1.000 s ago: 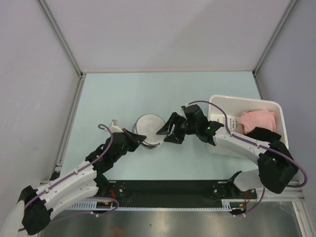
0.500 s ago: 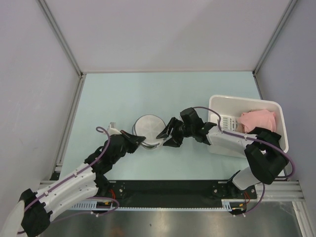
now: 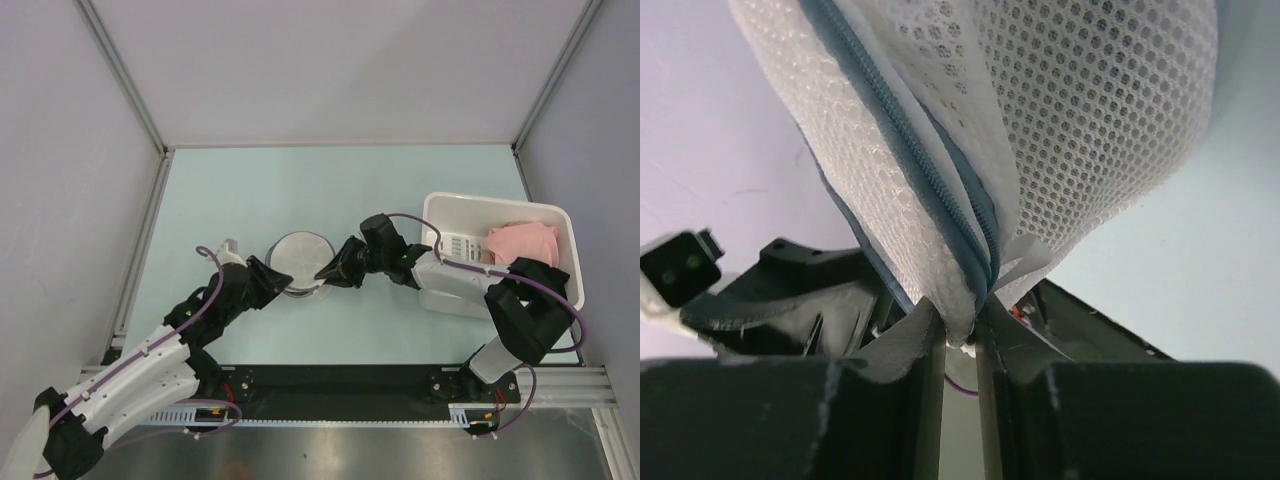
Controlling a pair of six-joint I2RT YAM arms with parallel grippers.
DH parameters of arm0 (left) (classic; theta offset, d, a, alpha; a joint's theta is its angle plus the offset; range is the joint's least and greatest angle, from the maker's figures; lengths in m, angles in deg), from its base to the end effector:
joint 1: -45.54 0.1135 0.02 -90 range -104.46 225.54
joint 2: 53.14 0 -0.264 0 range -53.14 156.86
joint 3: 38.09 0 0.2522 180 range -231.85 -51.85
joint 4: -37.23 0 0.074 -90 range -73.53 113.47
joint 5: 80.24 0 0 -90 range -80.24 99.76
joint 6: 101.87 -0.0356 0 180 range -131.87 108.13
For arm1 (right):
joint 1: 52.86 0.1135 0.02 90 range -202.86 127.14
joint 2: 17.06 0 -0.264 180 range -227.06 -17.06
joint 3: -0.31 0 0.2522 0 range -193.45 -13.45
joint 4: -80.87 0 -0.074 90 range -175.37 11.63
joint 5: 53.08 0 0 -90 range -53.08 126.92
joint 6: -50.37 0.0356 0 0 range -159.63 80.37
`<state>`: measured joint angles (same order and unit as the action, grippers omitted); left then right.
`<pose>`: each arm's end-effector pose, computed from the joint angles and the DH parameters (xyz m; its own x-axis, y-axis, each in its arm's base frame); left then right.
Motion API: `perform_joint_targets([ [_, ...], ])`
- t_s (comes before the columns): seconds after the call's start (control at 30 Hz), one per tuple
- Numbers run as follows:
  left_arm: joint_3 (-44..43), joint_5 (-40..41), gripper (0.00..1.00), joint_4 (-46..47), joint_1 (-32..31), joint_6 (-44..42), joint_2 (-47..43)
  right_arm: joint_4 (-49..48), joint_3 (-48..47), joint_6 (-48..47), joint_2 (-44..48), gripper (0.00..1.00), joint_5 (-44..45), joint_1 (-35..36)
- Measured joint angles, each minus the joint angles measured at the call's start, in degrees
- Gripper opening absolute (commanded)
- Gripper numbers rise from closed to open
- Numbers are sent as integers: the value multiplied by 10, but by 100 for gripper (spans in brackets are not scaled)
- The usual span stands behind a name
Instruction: Place the bra in the laundry bag and zip it closed
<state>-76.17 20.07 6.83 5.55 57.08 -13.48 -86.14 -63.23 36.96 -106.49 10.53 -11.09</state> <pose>0.1277 -0.0988 0.2173 -0.6273 -0.6723 -0.3931 -0.1934 0.6234 -0.7576 0.2331 0.2294 0.2009 -0.9401 0.3287 0.0908 0.2571 0.5082 0.8219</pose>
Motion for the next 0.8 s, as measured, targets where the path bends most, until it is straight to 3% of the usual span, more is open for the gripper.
perform_joint_targets([
  [0.17, -75, 24, 51, -68, -28, -94, -3, 3, -14, 38, 0, 11, 5, 0],
  [0.33, -115, 69, 48, -119, -134, -141, 12, 30, -33, 60, 0, 6, 32, 0],
  [0.53, -173, 89, 44, -132, -203, -182, 131, 70, -52, 88, 2, 3, 65, 0],
  [0.8, -231, 119, 42, -110, -214, -233, 258, 105, -73, 141, 5, 3, 102, 5],
])
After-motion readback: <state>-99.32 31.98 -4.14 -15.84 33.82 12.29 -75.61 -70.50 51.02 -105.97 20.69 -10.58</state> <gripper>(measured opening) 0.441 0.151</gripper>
